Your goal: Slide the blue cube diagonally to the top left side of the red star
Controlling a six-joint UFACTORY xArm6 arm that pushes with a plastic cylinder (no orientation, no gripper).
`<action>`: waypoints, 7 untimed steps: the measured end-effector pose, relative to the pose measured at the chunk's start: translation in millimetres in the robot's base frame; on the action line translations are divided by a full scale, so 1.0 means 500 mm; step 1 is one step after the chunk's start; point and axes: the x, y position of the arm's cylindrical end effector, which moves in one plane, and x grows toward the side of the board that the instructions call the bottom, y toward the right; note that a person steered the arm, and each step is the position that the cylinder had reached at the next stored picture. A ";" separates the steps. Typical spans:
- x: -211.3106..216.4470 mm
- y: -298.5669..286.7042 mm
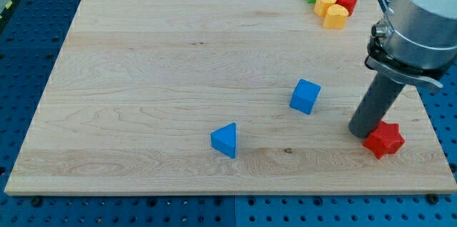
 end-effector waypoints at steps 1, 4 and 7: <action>0.007 0.007; -0.082 -0.267; -0.131 -0.197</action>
